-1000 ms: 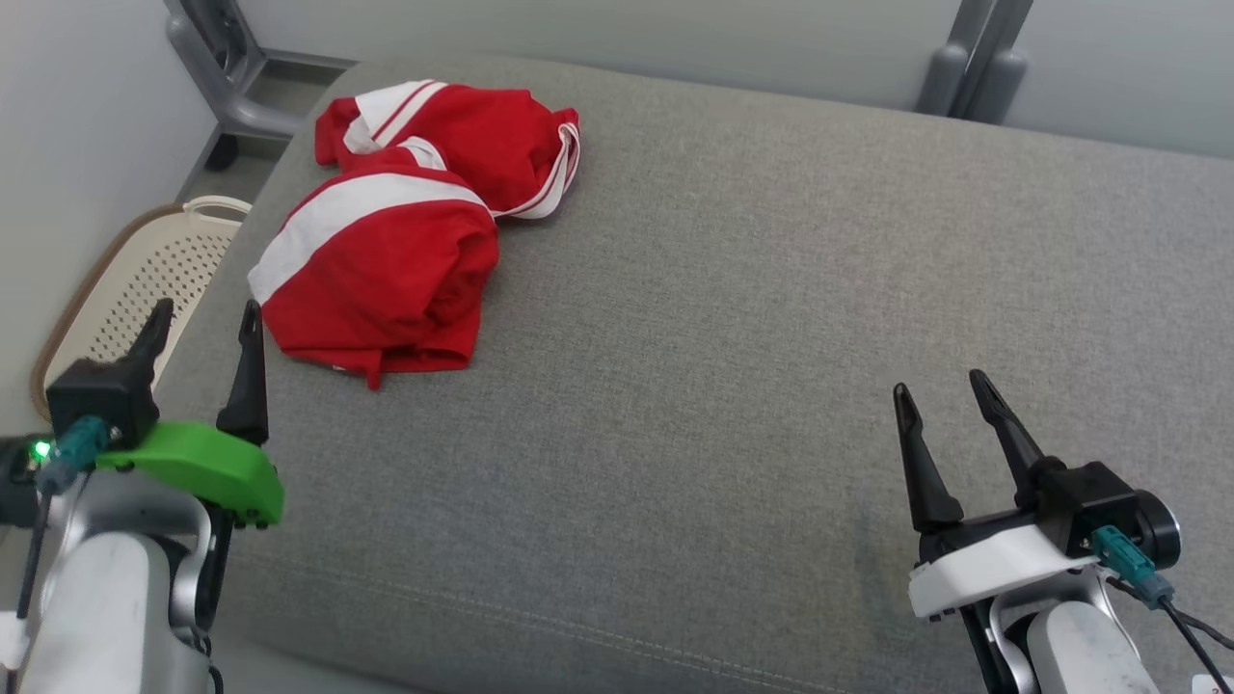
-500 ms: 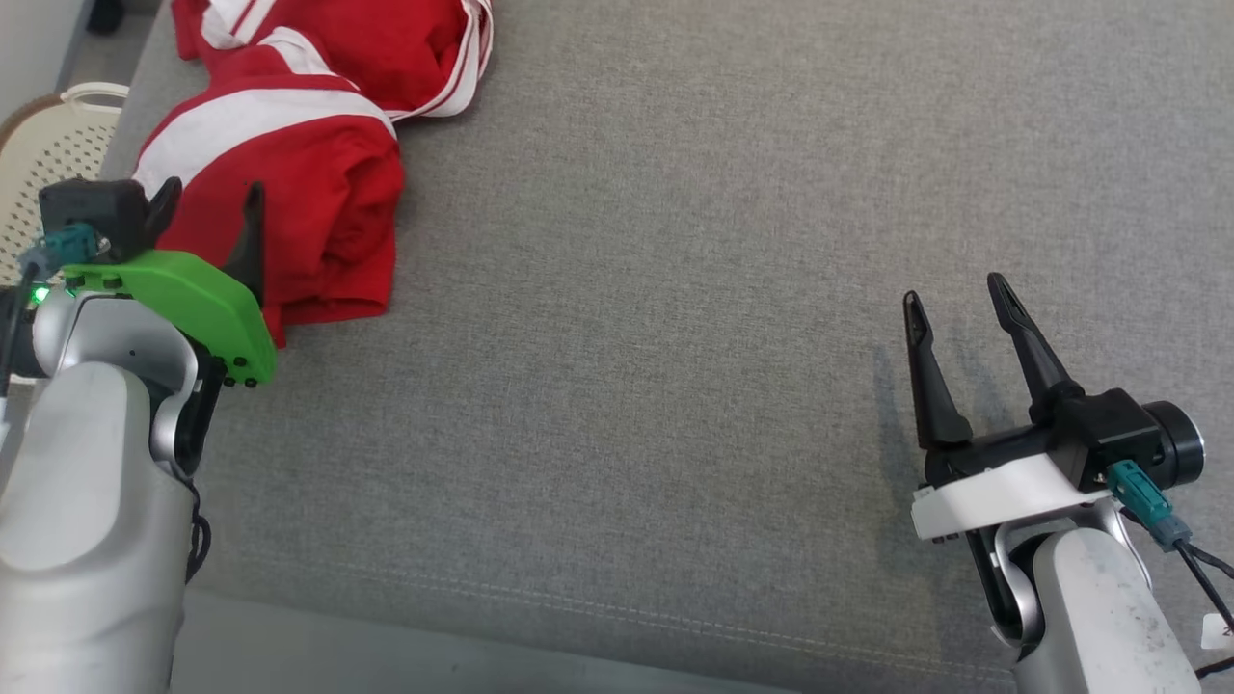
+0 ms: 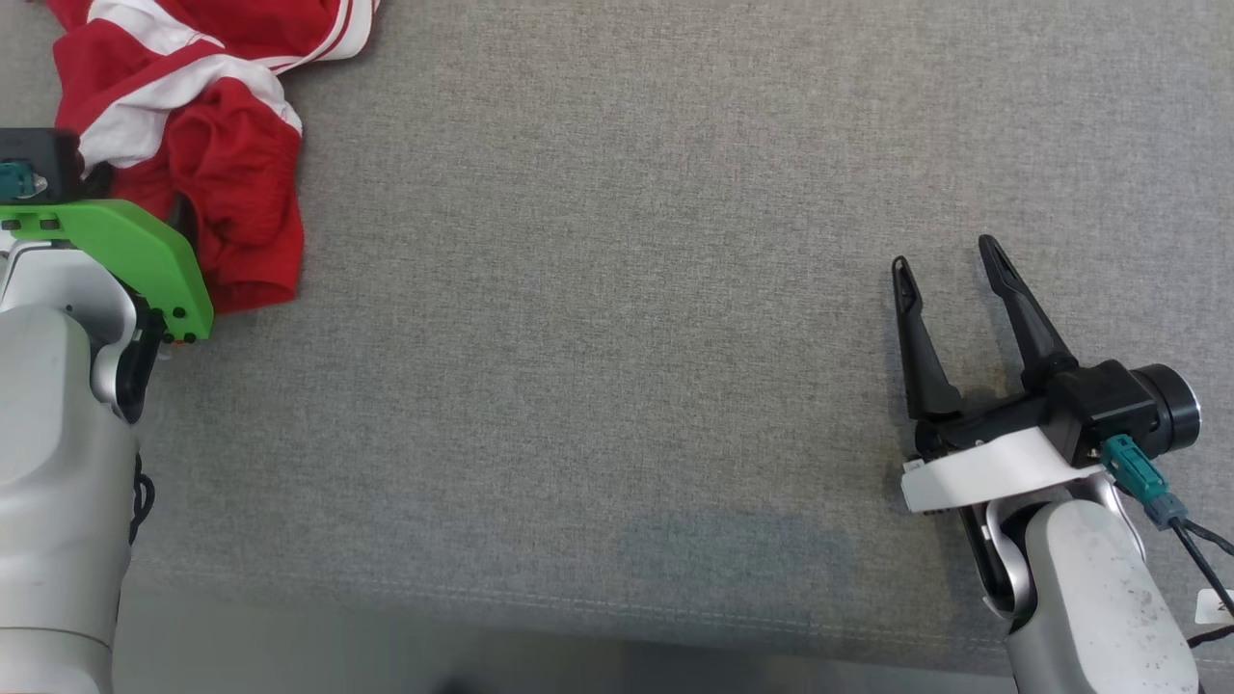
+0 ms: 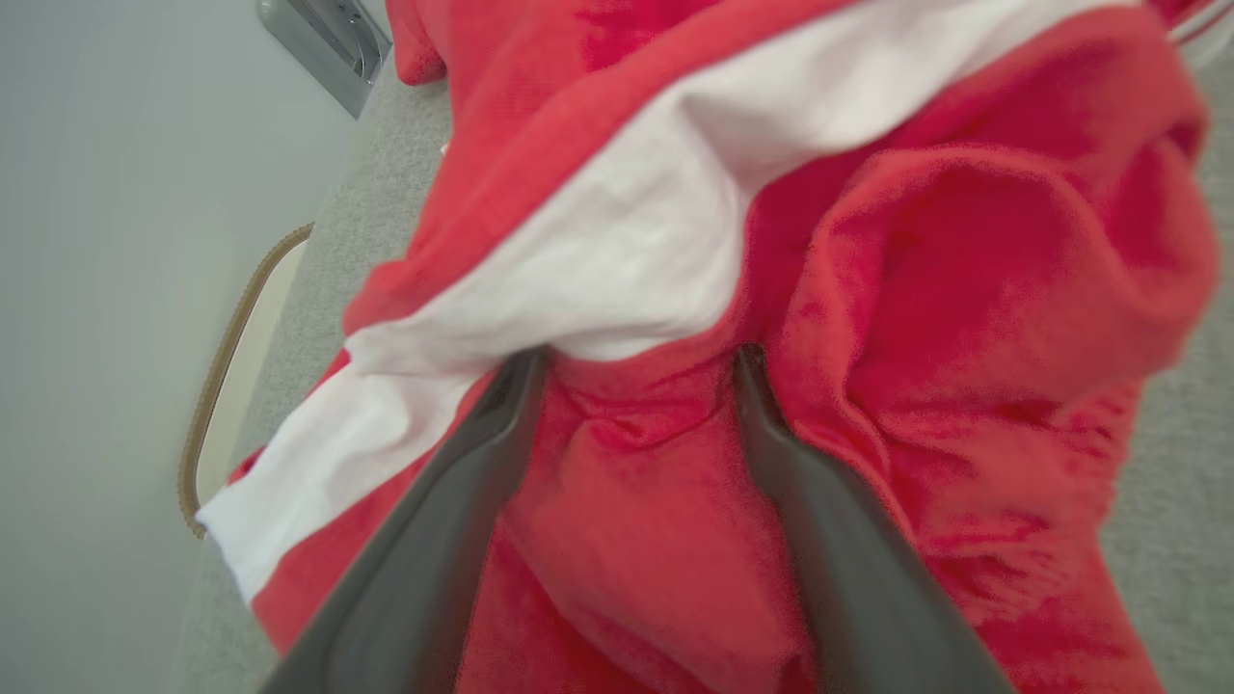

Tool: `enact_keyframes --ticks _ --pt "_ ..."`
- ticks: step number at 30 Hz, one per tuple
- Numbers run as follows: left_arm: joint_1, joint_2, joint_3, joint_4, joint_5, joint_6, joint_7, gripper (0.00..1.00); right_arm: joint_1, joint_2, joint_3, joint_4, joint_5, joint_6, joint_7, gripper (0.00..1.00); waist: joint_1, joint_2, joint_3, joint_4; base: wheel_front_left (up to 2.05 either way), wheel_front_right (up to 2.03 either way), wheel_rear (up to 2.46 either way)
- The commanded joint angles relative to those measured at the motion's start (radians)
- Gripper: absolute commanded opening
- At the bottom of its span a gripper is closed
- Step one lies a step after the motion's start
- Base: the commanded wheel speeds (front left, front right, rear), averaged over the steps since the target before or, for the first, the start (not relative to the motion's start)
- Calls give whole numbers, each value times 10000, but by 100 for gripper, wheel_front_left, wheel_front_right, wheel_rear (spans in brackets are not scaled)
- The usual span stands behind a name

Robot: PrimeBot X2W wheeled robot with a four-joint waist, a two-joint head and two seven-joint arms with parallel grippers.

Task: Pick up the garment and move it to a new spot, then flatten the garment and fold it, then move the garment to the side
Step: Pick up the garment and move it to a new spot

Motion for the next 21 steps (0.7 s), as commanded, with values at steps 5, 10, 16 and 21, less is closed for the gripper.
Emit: enact_keyframes --ticks 5,10,16,21 --pt "-318 -39 -30 957 -113 -7 -477 0 -199 -47 72 22 -36 1 -34 100 0 0 255 -216 0 0 0" --pt "-401 -31 -197 1435 -144 -20 -1135 0 -230 -46 42 116 19 1 -34 100 0 0 151 -204 0 0 0" --pt "-426 19 -679 1581 -126 -28 -1930 0 -174 -46 30 223 112 1 -34 100 0 0 -273 -62 0 0 0" --pt "-359 297 -1280 1316 -274 -28 -2381 0 -4 -47 106 341 252 1 -34 100 0 0 -823 71 0 0 0"
